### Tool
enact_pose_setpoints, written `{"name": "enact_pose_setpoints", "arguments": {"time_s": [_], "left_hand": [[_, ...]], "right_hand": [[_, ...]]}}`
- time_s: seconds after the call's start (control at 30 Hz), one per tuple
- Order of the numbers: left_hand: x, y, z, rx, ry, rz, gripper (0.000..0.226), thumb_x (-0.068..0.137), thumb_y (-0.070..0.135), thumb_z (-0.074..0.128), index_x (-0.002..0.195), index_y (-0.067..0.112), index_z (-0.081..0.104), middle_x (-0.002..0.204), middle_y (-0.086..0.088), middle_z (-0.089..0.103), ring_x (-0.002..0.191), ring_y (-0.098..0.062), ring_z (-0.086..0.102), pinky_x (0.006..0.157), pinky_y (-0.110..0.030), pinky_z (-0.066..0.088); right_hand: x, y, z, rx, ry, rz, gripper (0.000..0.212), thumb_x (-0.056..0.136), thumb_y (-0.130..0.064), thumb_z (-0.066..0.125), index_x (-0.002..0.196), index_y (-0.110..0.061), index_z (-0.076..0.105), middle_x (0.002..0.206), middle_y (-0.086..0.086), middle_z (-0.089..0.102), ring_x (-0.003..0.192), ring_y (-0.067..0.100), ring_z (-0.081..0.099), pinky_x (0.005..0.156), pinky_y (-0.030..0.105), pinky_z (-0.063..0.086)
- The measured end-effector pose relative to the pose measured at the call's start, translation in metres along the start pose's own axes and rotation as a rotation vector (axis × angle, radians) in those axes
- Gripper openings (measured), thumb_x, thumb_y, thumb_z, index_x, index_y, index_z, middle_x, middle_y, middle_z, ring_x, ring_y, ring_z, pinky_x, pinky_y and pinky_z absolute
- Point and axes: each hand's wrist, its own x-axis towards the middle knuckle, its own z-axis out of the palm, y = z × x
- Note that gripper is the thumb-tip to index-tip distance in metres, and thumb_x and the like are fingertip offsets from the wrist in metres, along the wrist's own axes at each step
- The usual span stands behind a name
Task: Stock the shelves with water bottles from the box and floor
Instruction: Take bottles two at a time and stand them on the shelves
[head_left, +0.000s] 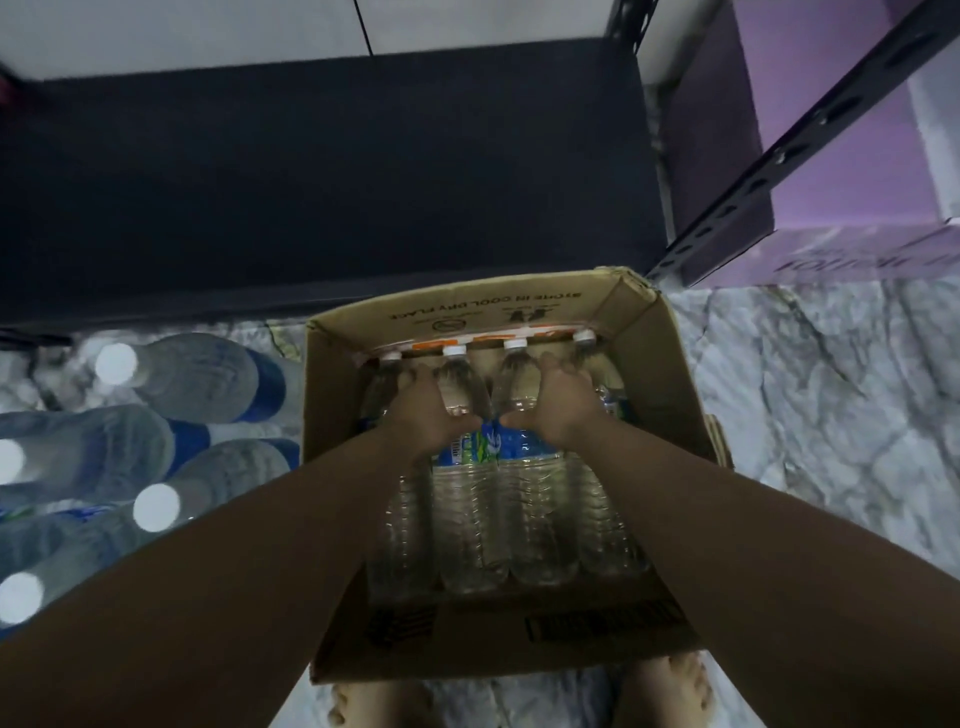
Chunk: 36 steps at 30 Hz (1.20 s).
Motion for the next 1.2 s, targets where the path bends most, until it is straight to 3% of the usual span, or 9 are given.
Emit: {"name": "enact_pose_setpoints", "arguments": {"time_s": [0.17,0.33,0.43,0.57,0.63,0.73,0.9,1.03,1.2], "left_hand": [[0.006,-0.003,-0.002,-0.084,0.031,-0.002,0.087,0.051,0.052,0.095,0.126,0.021,0.063,0.124,-0.003,0.065,0.118,-0.025,0.062,0.098,-0.043,0.055],[0.006,-0.002,-0.005,-0.178,-0.041,-0.004,0.062,0.081,0.028,0.088,0.128,0.014,0.049,0.119,-0.003,0.062,0.108,-0.02,0.06,0.075,-0.028,0.046],[0.004,0.002,-0.007,-0.226,-0.058,0.025,0.056,0.079,0.036,0.089,0.122,0.014,0.059,0.115,0.003,0.066,0.108,-0.015,0.061,0.084,-0.027,0.045],[-0.006,0.004,-0.009,-0.328,-0.062,0.063,0.041,0.067,0.014,0.097,0.1,0.019,0.073,0.098,0.009,0.074,0.093,-0.007,0.07,0.083,-0.023,0.054],[-0.012,0.002,-0.01,-0.429,-0.051,0.068,0.054,0.059,0.014,0.1,0.105,0.02,0.073,0.104,0.007,0.077,0.098,-0.008,0.071,0.095,-0.038,0.058],[-0.03,-0.001,-0.014,-0.491,0.029,0.066,0.081,0.045,0.036,0.104,0.113,0.037,0.06,0.122,0.006,0.069,0.114,-0.018,0.069,0.094,-0.046,0.059],[-0.061,0.001,-0.014,-0.699,-0.039,0.087,0.089,0.063,-0.002,0.094,0.135,0.019,0.045,0.121,-0.002,0.072,0.11,-0.021,0.074,0.092,-0.044,0.062],[-0.099,0.005,-0.025,-0.696,-0.026,0.137,0.083,0.057,0.0,0.097,0.13,0.014,0.059,0.119,-0.007,0.076,0.11,-0.027,0.074,0.097,-0.056,0.058],[-0.176,0.035,-0.062,-0.732,0.114,0.178,0.07,0.055,0.002,0.098,0.115,0.022,0.069,0.11,-0.004,0.078,0.104,-0.026,0.076,0.092,-0.053,0.061]], "right_hand": [[0.007,0.002,0.001,-0.01,-0.015,0.011,0.101,0.077,-0.051,0.088,0.154,-0.007,0.039,0.156,0.02,0.036,0.145,0.039,0.031,0.117,0.04,0.032],[0.008,0.007,0.009,0.102,0.008,0.014,0.094,0.075,-0.046,0.089,0.149,-0.017,0.037,0.149,0.023,0.047,0.142,0.042,0.034,0.109,0.042,0.04],[0.008,0.005,0.009,0.139,0.012,0.021,0.096,0.069,-0.051,0.092,0.141,-0.013,0.041,0.141,0.021,0.053,0.141,0.04,0.037,0.105,0.042,0.046],[0.001,0.004,0.002,0.202,0.023,0.003,0.101,0.05,-0.058,0.097,0.128,-0.01,0.057,0.129,0.015,0.063,0.127,0.036,0.053,0.103,0.046,0.052],[-0.001,0.012,0.001,0.262,0.053,-0.053,0.096,0.035,-0.067,0.092,0.116,-0.019,0.069,0.118,0.005,0.071,0.116,0.03,0.063,0.102,0.048,0.053],[-0.015,0.019,-0.004,0.51,0.055,-0.092,0.09,0.047,-0.041,0.101,0.124,-0.025,0.059,0.123,-0.003,0.068,0.113,0.02,0.067,0.098,0.045,0.057],[-0.045,0.02,-0.005,0.76,0.011,-0.154,0.088,0.066,0.006,0.093,0.134,-0.016,0.042,0.117,0.001,0.068,0.091,0.0,0.074,0.073,0.019,0.058],[-0.077,0.013,-0.013,0.757,0.056,-0.162,0.076,0.06,0.003,0.096,0.123,-0.021,0.061,0.112,0.0,0.077,0.1,0.013,0.075,0.093,0.039,0.061],[-0.149,-0.015,-0.06,0.753,0.117,-0.212,0.068,0.059,0.001,0.095,0.12,-0.016,0.069,0.104,0.001,0.08,0.098,0.02,0.078,0.093,0.05,0.062]]}}
